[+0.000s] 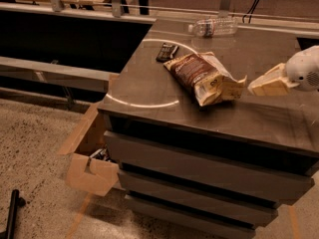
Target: Pick brown chip bag
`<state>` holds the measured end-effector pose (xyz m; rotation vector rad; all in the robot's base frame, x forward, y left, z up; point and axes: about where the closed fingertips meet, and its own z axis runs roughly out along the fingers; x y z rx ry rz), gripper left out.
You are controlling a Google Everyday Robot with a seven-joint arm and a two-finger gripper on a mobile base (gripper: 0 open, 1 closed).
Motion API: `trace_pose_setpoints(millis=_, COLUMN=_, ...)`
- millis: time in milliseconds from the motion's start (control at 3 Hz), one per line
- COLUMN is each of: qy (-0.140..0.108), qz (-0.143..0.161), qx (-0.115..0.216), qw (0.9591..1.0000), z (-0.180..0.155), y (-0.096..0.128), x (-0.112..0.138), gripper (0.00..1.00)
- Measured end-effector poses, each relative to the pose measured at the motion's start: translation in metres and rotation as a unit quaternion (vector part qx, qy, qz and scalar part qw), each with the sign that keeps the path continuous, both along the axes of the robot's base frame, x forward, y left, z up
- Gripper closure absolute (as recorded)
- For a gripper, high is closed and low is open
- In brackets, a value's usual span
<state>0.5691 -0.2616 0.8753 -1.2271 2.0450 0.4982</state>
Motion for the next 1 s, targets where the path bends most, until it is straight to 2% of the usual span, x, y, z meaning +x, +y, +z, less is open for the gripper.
trace_pose_setpoints(millis=333, qy=-0.026, qz=-0.014, qx=0.005, qw=0.9996, z=0.022, y=-0.006, x=0.004, gripper=1.00)
trace_pose_setpoints(millis=667, qy=-0.041, qz=-0.014, qx=0.005, qw=0.9991, z=0.037, y=-0.004, x=0.008, gripper=0.89)
trace_pose_setpoints(millis=1000, qy=-0.042, qz=-0.003, qx=0.005, qw=0.9991, z=0.041, y=0.008, x=0.014, gripper=0.66)
